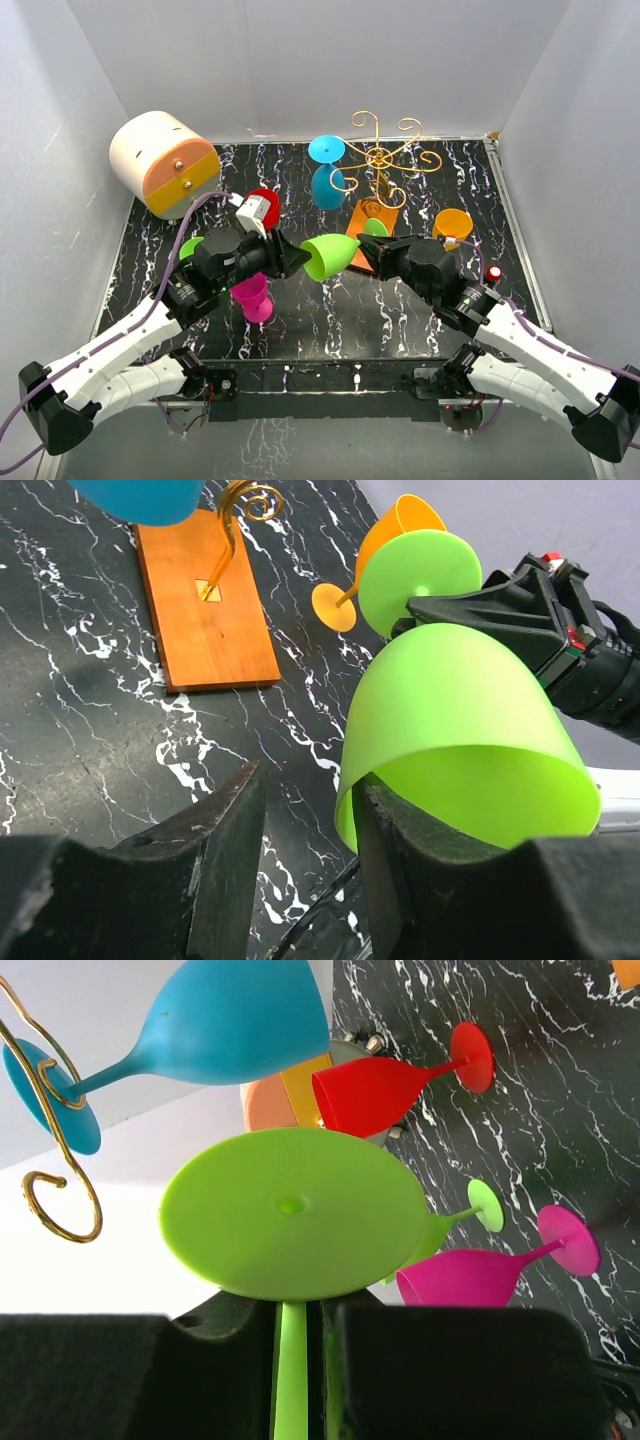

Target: Place the wine glass upside down on the wine glass rack

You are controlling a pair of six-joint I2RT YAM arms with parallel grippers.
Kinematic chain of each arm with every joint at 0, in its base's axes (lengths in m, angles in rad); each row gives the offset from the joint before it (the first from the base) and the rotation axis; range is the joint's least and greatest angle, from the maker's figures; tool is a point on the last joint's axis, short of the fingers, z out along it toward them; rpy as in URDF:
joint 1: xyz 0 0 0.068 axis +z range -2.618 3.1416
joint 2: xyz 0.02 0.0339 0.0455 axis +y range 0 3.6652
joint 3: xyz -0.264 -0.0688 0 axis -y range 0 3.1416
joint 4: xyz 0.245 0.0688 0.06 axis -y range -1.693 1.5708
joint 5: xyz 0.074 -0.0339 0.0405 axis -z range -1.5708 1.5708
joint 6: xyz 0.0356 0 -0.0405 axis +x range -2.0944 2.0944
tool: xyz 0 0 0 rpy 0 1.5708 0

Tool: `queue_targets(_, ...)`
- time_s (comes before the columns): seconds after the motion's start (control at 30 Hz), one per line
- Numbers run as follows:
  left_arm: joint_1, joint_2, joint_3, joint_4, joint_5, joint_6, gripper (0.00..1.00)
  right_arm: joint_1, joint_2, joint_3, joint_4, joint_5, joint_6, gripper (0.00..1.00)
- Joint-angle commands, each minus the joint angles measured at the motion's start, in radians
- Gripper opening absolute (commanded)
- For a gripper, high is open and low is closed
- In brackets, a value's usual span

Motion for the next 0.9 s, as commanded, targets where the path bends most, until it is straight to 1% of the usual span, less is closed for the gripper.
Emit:
queue_targets(0.0,-0.004,-0.040,-0.012,-0.007,-0.051,-0.002,0.39,0.001,-0.023,-0.004,0.014,0.056,-0.050,0.00)
queue_targets(0.13,-0.004,-0.064,-0.027,0.002,-0.070,-0.005,0.36,0.001,-0.059,-0.028,0.024,0.113,-0.108,0.00)
queue_targets(0.3,-0.004,-0.107,-0.023,-0.011,-0.070,-0.009,0.36,0.001,-0.124,-0.051,0.020,0.223,-0.184,0.00)
queue_targets(0.4,-0.004,-0.126,0.004,-0.035,-0.081,-0.021,0.36,0.001,-0.161,-0.045,0.033,0.282,-0.373,0.00)
queue_targets(0.47,-0.004,-0.126,0.033,-0.052,-0.082,-0.028,0.38,0.001,-0.193,-0.042,0.056,0.304,-0.530,0.00)
queue_targets(0.6,-0.004,-0.105,0.093,-0.042,-0.027,-0.052,0.41,0.000,-0.272,-0.056,0.113,0.299,-0.843,0.00)
queue_targets(0.7,-0.004,-0.088,0.114,0.004,0.025,-0.064,0.43,0.002,-0.346,-0.077,0.075,0.362,-0.896,0.00)
queue_targets(0.87,-0.004,-0.049,0.161,0.032,0.067,-0.066,0.45,0.000,-0.495,-0.152,0.084,0.427,-0.896,0.00)
